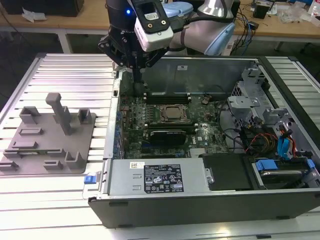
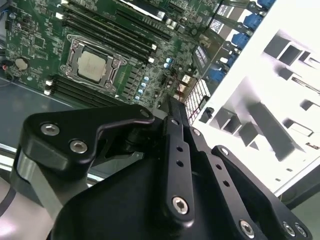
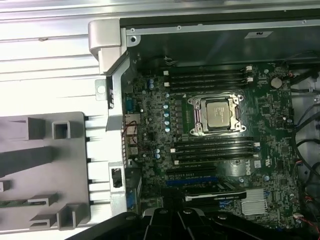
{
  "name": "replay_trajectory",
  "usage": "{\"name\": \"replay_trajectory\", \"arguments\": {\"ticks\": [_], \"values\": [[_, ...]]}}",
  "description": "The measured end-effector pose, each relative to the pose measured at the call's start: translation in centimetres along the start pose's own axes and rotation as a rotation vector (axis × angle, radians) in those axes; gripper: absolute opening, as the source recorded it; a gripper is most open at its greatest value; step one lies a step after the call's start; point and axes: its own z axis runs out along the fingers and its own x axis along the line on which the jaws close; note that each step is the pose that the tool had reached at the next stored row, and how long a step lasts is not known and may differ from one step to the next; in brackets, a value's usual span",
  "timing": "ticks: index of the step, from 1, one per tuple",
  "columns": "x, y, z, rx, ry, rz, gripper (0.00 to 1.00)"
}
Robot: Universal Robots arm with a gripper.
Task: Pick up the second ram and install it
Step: 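Reach for the second ram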
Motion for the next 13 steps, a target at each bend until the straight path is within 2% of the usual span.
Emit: {"name": "replay_trajectory", "arguments": {"ticks": [6,11,13], "values": [[0.75,-0.04,0.00,0.0000,0.0000,0.000,0.08],[2.22,-0.15,-0.02,0.0000,-0.0004,0.000,0.08],[2.53,-0.17,-0.02,0.0000,-0.0004,0.000,0.08]]}}
